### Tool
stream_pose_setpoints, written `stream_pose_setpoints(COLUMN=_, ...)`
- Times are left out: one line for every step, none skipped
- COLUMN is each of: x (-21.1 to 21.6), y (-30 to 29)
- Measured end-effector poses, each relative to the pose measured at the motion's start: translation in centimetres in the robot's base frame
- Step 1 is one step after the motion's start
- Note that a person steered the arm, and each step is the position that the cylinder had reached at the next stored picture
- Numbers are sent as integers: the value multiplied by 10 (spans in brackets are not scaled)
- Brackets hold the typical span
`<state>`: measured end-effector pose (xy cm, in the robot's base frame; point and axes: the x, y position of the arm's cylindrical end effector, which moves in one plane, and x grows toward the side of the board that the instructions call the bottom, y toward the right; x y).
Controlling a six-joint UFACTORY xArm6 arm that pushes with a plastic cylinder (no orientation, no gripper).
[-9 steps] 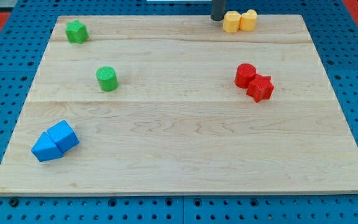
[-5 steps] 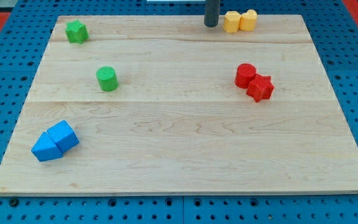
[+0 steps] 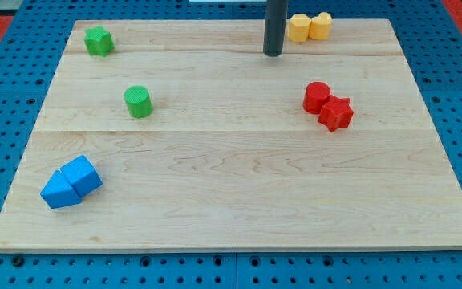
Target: Place the green star towards the top left of the green circle
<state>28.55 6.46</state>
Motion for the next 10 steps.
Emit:
stream_pose_setpoints(x=26, y=-47)
stream_pose_setpoints(x=-26, y=-123)
stream_pose_setpoints(x=-67, y=-176)
stream_pose_setpoints(x=-94, y=-261)
stream_pose_setpoints(x=-90, y=-303)
stream_pose_setpoints(x=-46, y=-303)
stream_pose_setpoints(x=-6, y=-307)
stream_pose_setpoints(x=24, y=-283)
stream_pose_setpoints(x=34, y=-279)
stream_pose_setpoints(x=51, y=-268)
